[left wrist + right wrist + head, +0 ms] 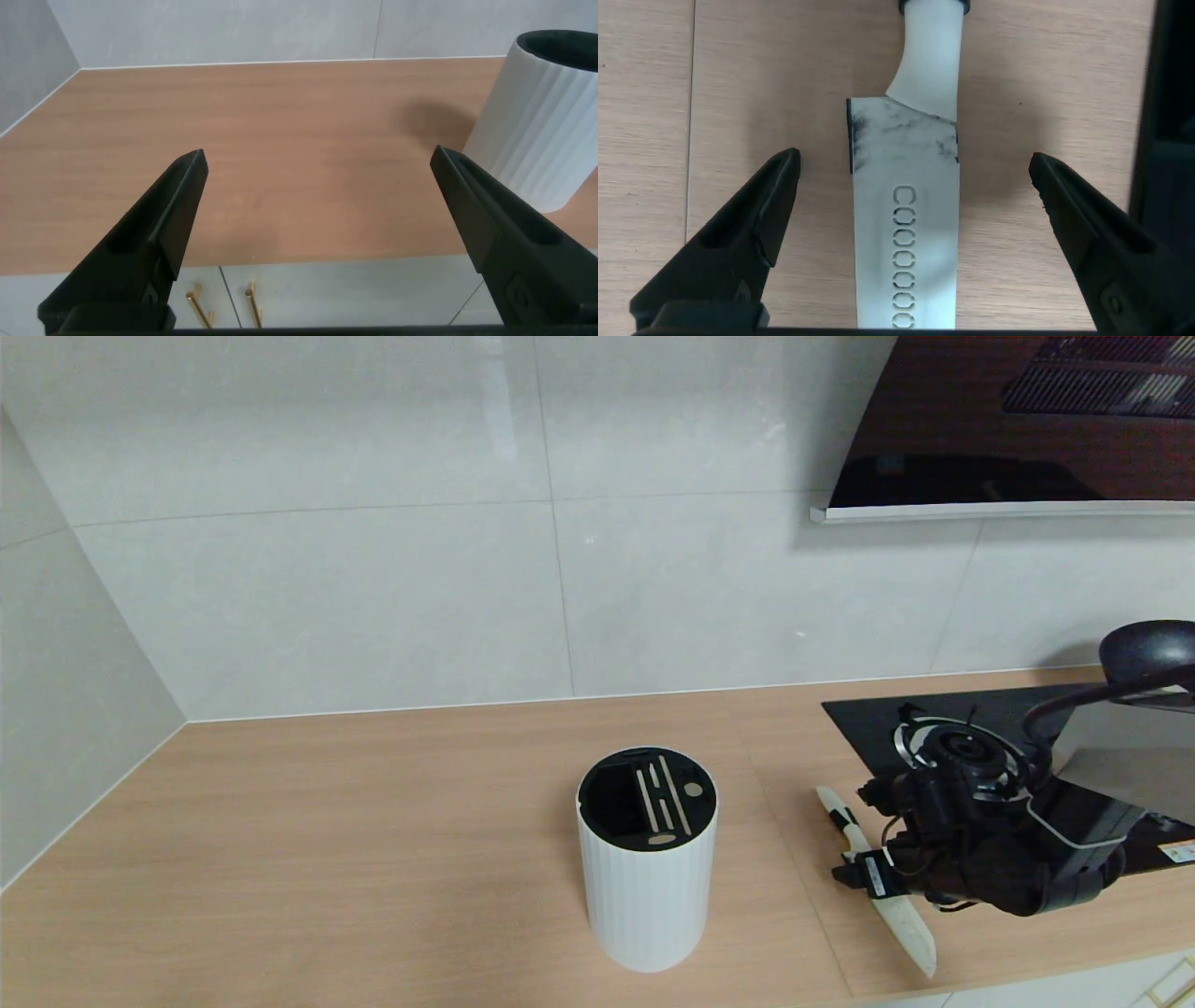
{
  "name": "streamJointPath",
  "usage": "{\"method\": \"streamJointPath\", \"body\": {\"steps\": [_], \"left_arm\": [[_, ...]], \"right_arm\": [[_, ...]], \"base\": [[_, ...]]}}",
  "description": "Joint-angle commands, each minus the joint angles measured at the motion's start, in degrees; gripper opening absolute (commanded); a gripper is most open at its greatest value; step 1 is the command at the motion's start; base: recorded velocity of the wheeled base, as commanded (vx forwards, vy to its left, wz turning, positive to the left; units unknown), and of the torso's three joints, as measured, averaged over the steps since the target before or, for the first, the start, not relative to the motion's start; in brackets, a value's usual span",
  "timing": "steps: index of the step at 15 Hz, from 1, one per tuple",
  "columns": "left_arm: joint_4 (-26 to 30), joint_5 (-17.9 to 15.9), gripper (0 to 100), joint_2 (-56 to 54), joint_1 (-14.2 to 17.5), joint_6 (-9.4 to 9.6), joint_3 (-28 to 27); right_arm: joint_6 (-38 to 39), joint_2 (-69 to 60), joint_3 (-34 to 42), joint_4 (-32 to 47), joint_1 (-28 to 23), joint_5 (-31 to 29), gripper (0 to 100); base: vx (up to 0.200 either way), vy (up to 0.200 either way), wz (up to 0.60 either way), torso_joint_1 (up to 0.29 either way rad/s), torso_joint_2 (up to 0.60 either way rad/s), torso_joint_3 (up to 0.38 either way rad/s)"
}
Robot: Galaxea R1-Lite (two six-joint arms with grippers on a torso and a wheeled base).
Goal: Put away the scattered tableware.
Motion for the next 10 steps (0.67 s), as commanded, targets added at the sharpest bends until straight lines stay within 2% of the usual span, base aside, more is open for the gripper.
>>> {"method": "streamJointPath", "body": {"steps": [1,10], "left_arm": [[0.0,0.1,100,0.0,0.0,-0.03,0.1],[0.0,0.1,100,0.0,0.0,-0.12,0.1]], "right_arm": [[0.0,0.3,0.0,0.1,0.0,0.0,0],[-0.1,1.0,-0.1,0.0,0.0,0.0,0]], "base": [[0.0,0.0,0.0,0.0,0.0,0.0],[0.0,0.0,0.0,0.0,0.0,0.0]]}}
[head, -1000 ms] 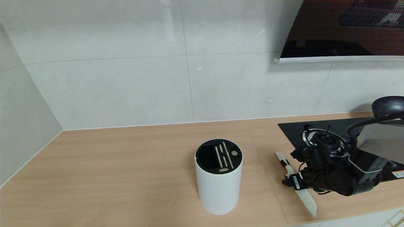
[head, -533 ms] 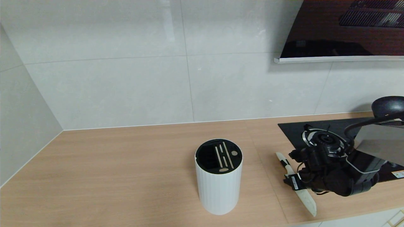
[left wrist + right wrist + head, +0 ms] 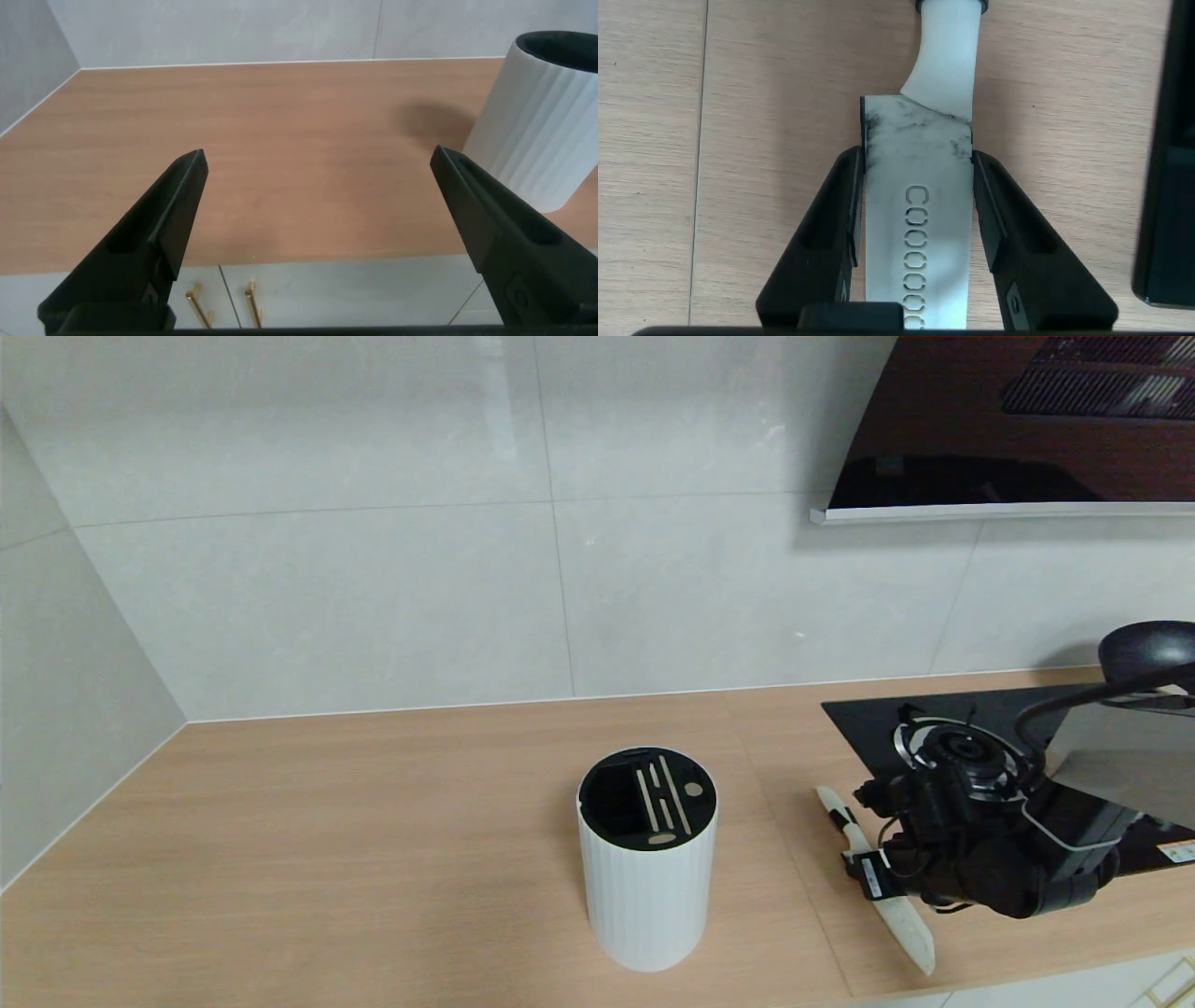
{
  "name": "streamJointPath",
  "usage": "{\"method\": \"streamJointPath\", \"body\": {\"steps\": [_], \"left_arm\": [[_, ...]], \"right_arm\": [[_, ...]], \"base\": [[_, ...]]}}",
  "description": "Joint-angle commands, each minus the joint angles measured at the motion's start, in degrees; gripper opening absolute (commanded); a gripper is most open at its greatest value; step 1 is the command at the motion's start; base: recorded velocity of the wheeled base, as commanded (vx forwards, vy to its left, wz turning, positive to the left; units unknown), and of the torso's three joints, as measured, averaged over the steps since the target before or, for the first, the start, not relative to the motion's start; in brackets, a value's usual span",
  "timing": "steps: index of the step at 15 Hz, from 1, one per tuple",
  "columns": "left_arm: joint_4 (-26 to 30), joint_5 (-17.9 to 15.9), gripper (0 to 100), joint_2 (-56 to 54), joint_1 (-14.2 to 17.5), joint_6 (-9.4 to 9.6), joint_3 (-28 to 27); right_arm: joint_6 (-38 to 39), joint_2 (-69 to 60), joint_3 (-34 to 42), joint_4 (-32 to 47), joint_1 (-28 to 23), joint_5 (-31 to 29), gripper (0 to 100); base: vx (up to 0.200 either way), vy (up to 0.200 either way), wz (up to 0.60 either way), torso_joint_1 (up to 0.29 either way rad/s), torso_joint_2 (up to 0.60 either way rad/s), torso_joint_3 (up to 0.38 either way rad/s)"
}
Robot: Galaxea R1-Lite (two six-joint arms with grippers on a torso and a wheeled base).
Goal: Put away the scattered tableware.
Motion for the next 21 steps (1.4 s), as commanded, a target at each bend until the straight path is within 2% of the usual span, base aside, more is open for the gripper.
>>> {"method": "streamJointPath", "body": {"steps": [1,7,11,12,13,15,16,18,19,20,21], "left_arm": [[0.0,0.1,100,0.0,0.0,0.08,0.0],[0.0,0.1,100,0.0,0.0,-0.1,0.0],[-0.3,0.0,100,0.0,0.0,0.08,-0.6],[-0.6,-0.6,100,0.0,0.0,-0.36,-3.5],[0.7,-3.0,100,0.8,-0.2,-0.36,-8.7],[4.4,-9.6,100,8.8,-1.1,-0.28,-16.9],[5.4,-15.1,100,19.6,-1.1,-0.19,-24.4],[5.4,-20.6,100,35.8,-1.1,0.08,-33.2],[5.4,-20.6,100,35.8,-1.1,0.08,-33.2],[4.5,-21.0,100,44.5,-1.2,0.43,-36.7],[1.8,-21.0,100,48.6,-2.3,0.34,-37.2]], "right_arm": [[0.0,0.1,0.0,-0.2,0.0,0.0,0],[0.6,-10.3,2.0,-2.0,0.0,0.1,0],[0.5,-22.3,3.6,-1.6,0.4,0.1,0],[0.5,-25.0,3.8,-1.5,1.1,0.0,0],[0.5,-28.0,3.8,-1.5,1.9,0.0,0],[0.4,-31.5,2.4,-1.1,4.0,-0.1,0],[0.4,-33.9,-1.4,1.8,6.7,-0.4,0],[0.4,-35.9,-9.0,8.9,11.7,-3.5,0],[0.4,-35.9,-9.0,8.9,11.7,-3.5,0],[0.4,-37.0,-10.6,9.5,15.6,-5.1,0],[0.5,-38.5,-11.0,9.6,17.9,-5.4,0]], "base": [[0.0,0.0,0.0,0.0,0.0,0.0],[0.0,0.0,0.0,0.0,0.0,0.0],[0.0,0.0,0.0,0.0,0.0,0.0],[0.0,0.0,0.0,0.0,0.0,0.0],[0.0,0.0,0.0,0.0,0.0,0.0],[0.0,0.0,0.0,0.0,0.0,0.0],[0.0,0.0,0.0,0.0,0.0,0.0],[0.0,0.0,0.0,0.0,0.0,0.0],[0.0,0.0,0.0,0.0,0.0,0.0],[0.0,0.0,0.0,0.0,0.0,0.0],[0.0,0.0,0.0,0.0,0.0,0.0]]}}
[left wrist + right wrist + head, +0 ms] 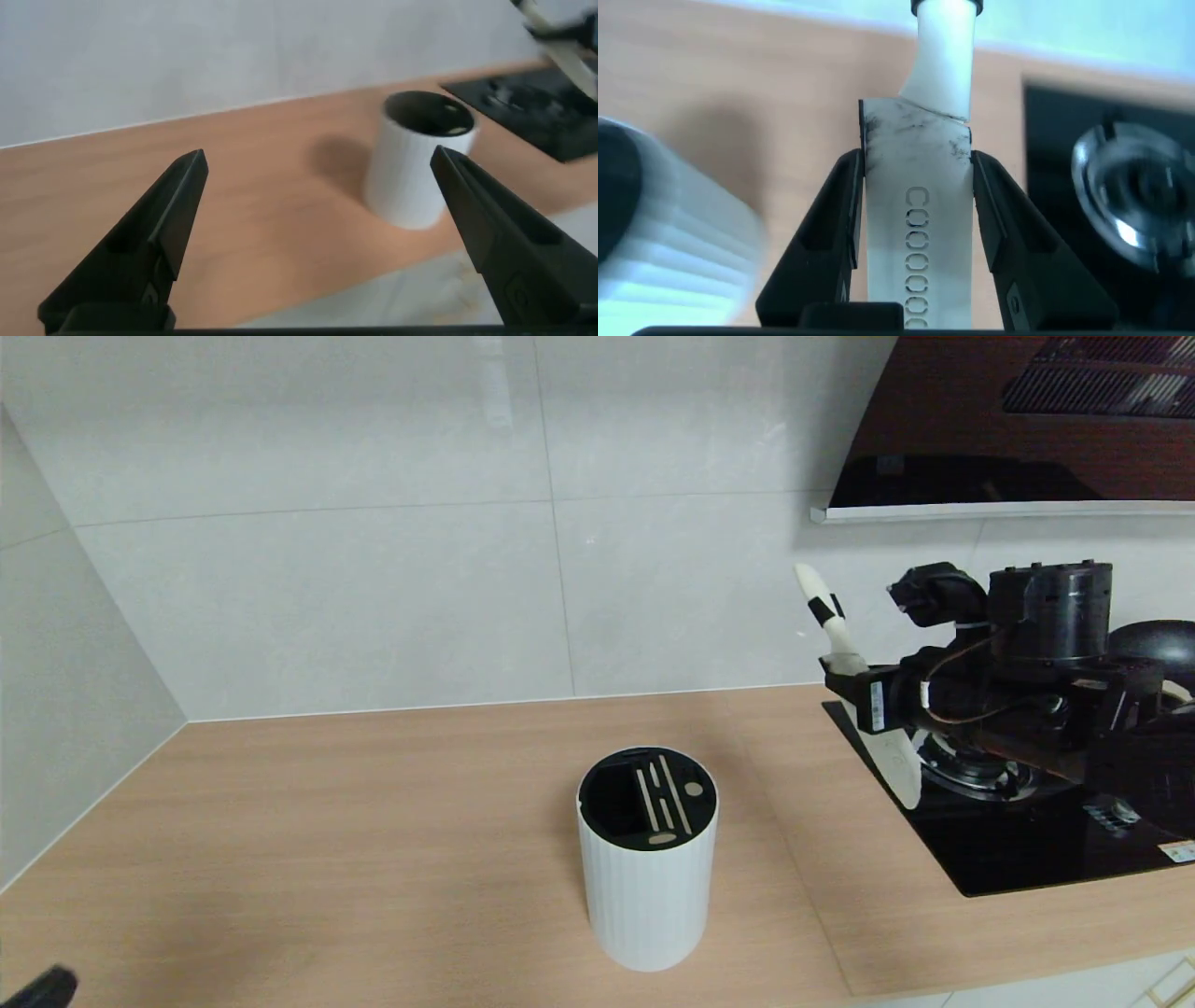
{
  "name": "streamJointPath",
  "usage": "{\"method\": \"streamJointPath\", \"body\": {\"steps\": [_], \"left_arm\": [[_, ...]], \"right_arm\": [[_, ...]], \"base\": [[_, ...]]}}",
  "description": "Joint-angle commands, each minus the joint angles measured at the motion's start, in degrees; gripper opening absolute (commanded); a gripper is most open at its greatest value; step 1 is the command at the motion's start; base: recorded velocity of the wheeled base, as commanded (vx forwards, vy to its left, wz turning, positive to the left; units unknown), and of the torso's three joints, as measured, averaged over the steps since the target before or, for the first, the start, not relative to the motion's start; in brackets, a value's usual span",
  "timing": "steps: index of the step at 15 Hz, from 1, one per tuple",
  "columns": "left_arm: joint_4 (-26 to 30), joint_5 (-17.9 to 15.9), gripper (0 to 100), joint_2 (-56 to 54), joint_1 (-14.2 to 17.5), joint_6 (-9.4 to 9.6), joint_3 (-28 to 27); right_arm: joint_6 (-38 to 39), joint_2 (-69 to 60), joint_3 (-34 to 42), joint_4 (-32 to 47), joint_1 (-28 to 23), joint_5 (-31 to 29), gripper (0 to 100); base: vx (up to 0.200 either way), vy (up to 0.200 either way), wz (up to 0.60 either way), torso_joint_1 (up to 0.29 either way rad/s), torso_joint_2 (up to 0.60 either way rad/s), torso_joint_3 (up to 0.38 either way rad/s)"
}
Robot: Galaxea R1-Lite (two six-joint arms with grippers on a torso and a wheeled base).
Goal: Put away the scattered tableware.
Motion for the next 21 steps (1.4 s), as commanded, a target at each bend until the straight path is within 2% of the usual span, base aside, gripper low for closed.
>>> {"method": "streamJointPath", "body": {"steps": [1,2,3,4,5,7,8,10,12,14,17,19,21], "left_arm": [[-8.3,-3.3,100,25.1,-4.2,-0.46,-9.0],[-10.8,-3.3,100,26.8,-5.5,-1.08,-9.1],[-14.4,-3.1,100,32.2,-11.4,-3.36,-10.1],[-14.9,-3.1,100,34.3,-14.2,-5.12,-10.7],[-15.8,-3.2,100,37.4,-17.8,-9.16,-11.5],[-18.7,-3.3,100,40.9,-20.4,-13.82,-12.1],[-23.7,-3.7,100,43.9,-21.4,-17.6,-12.1],[-28.1,-5.4,100,47.8,-22.8,-21.56,-12.3],[-31.6,-7.7,100,52.1,-24.8,-24.72,-14.9],[-32.8,-8.3,100,55.0,-26.0,-25.69,-17.4],[-33.3,-7.5,100,58.9,-30.3,-25.25,-18.2],[-36.9,-7.1,100,60.7,-32.3,-25.25,-18.3],[-39.5,-6.8,100,63.3,-32.7,-25.25,-18.3]], "right_arm": [[0.0,-4.6,-2.0,0.4,5.9,-0.6,0],[0.0,-4.8,-1.9,0.5,6.8,-0.7,0],[0.1,-5.8,-1.8,0.6,9.9,-0.7,0],[0.1,-5.8,-1.4,0.6,11.3,-0.8,0],[0.1,-5.8,-0.3,0.6,13.2,-0.9,0],[0.1,-5.6,1.0,0.6,13.9,-1.6,0],[1.9,-5.6,0.9,0.6,15.9,-1.7,0],[4.9,-5.6,0.9,0.6,20.0,-1.8,0],[7.0,-5.1,0.7,0.6,23.7,-1.9,0],[7.6,-4.7,0.6,0.5,25.5,-2.4,0],[7.7,-1.3,0.2,0.5,27.0,-4.1,0],[9.3,-0.2,0.1,0.3,29.1,-4.5,0],[10.4,0.0,0.1,0.3,30.3,-4.6,0]], "base": [[0.0,0.0,0.0,0.0,0.0,0.0],[0.0,0.0,0.0,0.0,0.0,0.0],[0.0,0.0,0.0,0.0,0.0,0.0],[0.0,0.0,0.0,0.0,0.0,0.0],[0.0,0.0,0.0,0.0,0.0,0.0],[0.0,0.0,0.0,0.0,0.0,0.0],[0.0,0.0,0.0,0.0,0.0,0.0],[0.0,0.0,0.0,0.0,0.0,0.0],[0.0,0.0,0.0,0.0,0.0,0.0],[0.0,0.0,0.0,0.0,0.0,0.0],[0.0,0.0,0.0,0.0,0.0,0.0],[0.0,0.0,0.0,0.0,0.0,0.0],[0.0,0.0,0.0,0.0,0.0,0.0]]}}
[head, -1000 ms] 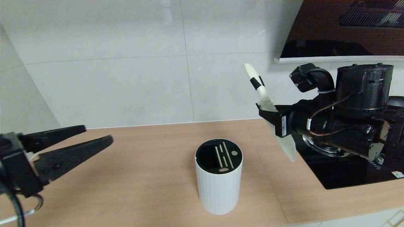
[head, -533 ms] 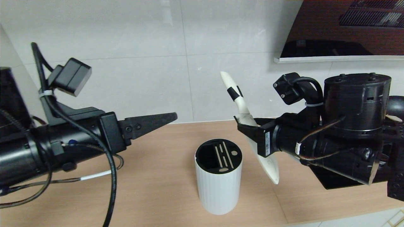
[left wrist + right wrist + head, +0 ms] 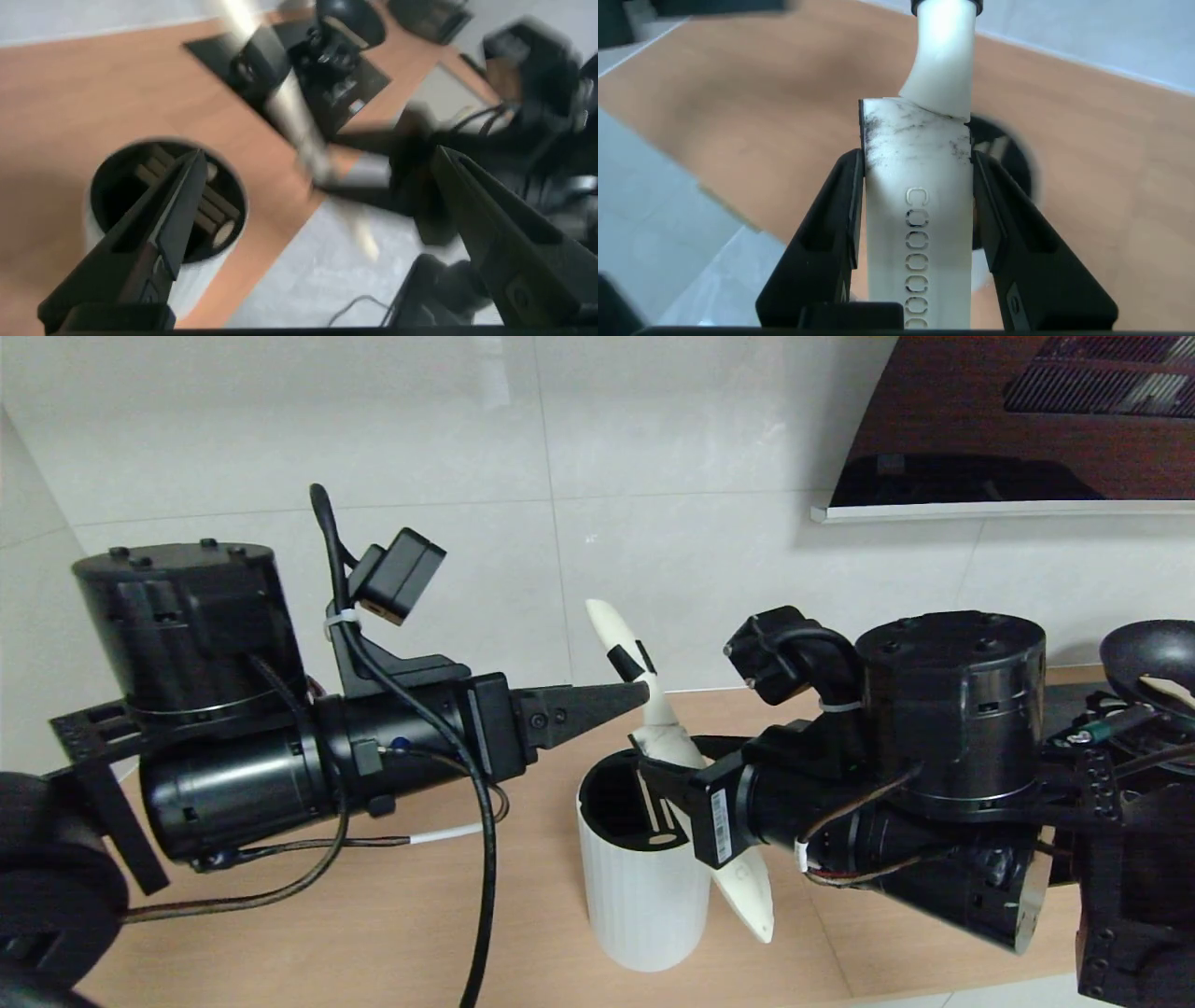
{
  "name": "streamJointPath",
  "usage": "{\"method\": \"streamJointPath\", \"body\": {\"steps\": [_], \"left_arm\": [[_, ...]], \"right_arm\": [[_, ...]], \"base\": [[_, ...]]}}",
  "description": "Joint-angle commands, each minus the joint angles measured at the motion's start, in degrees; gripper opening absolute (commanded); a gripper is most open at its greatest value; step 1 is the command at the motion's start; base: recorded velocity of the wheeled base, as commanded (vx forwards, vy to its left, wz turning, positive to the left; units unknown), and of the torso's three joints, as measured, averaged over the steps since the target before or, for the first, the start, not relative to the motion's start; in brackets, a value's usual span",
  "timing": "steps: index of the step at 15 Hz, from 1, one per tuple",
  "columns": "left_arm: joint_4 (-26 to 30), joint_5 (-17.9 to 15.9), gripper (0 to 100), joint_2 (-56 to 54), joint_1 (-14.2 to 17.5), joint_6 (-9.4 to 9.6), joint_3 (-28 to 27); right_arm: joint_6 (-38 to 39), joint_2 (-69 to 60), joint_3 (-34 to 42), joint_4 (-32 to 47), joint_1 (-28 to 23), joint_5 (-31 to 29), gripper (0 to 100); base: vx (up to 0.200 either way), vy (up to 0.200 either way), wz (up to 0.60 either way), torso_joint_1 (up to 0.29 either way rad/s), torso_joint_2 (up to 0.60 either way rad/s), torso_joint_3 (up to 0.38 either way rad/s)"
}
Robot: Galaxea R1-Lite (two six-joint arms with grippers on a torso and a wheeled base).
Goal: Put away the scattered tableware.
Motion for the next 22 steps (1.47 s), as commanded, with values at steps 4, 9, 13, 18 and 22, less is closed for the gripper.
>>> {"method": "streamJointPath", "body": {"steps": [4,9,13,18,22], "left_arm": [[-5.6,4.1,100,8.3,-0.5,0.19,-0.7],[-7.3,4.4,100,7.8,-0.5,0.1,-0.9],[-7.9,6.3,100,7.2,-0.5,0.1,-1.0],[-9.8,6.8,100,7.3,-0.5,0.01,-1.0],[-9.8,6.8,100,7.4,-0.7,0.01,-0.9]], "right_arm": [[0.2,-0.1,0.4,-0.1,2.4,-0.9,0],[0.3,-0.8,0.7,-0.2,4.6,-1.0,0],[0.3,-0.7,0.7,-0.2,4.6,-1.1,0],[0.3,-0.3,0.8,-0.2,4.5,-1.1,0],[0.3,-0.4,0.7,-0.2,4.5,-1.1,0]], "base": [[0.0,0.0,0.0,0.0,0.0,0.0],[0.0,0.0,0.0,0.0,0.0,0.0],[0.0,0.0,0.0,0.0,0.0,0.0],[0.0,0.0,0.0,0.0,0.0,0.0],[0.0,0.0,0.0,0.0,0.0,0.0]]}}
